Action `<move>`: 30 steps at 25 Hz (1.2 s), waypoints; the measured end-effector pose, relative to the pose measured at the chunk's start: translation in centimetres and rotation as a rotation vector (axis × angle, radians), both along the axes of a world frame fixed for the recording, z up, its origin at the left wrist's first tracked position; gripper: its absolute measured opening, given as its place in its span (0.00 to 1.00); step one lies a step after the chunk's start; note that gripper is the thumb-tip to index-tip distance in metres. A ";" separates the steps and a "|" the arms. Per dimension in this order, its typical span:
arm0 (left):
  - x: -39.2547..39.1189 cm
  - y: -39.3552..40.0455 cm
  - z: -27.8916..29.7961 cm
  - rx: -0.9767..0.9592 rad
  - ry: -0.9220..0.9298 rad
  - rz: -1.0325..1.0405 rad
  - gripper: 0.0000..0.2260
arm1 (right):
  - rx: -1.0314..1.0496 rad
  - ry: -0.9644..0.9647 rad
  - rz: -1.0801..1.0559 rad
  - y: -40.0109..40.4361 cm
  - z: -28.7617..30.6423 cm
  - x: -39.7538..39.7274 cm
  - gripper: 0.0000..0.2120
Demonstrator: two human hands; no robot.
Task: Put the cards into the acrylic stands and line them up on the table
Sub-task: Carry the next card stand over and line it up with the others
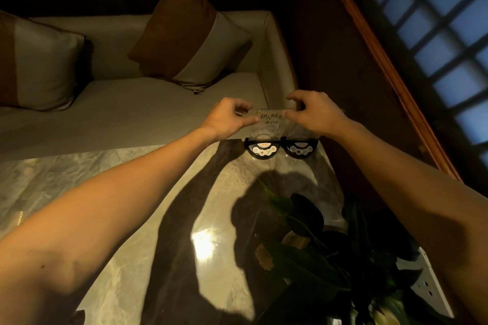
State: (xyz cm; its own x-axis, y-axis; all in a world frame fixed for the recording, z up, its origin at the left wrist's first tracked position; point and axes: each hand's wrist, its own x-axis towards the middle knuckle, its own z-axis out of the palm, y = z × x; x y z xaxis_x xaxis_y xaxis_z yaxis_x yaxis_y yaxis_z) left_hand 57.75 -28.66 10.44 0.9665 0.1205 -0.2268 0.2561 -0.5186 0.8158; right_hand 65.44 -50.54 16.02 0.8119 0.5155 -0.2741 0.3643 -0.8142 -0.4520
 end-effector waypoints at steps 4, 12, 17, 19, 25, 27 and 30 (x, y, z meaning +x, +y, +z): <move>-2.6 0.9 3.9 0.101 0.004 -0.089 0.31 | -0.004 -0.025 -0.011 1.1 2.5 -1.9 0.33; -12.6 6.4 10.5 0.202 -0.007 -0.073 0.33 | 0.022 -0.049 0.021 6.4 6.5 -11.3 0.37; -21.9 10.6 12.6 0.218 0.001 -0.022 0.33 | 0.023 -0.077 0.045 11.9 7.3 -19.3 0.39; -25.9 12.4 12.8 0.211 -0.002 0.027 0.33 | 0.033 -0.055 0.085 14.1 7.2 -22.6 0.41; -37.3 17.7 12.1 0.142 -0.015 0.181 0.31 | 0.075 0.004 0.206 20.9 6.3 -32.0 0.41; -40.6 19.1 11.5 0.115 -0.028 0.236 0.30 | 0.103 0.011 0.238 23.0 5.9 -34.9 0.41; -45.5 21.1 9.7 0.069 -0.047 0.313 0.30 | 0.157 0.061 0.246 25.3 4.5 -39.7 0.42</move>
State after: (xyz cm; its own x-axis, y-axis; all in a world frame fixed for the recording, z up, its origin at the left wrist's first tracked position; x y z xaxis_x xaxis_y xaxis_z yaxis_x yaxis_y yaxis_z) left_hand 12.27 -7.53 20.12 0.8895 0.4267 -0.1638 0.3745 -0.4750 0.7963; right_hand 25.77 -25.22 20.56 0.6420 0.7345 -0.2200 0.5100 -0.6234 -0.5927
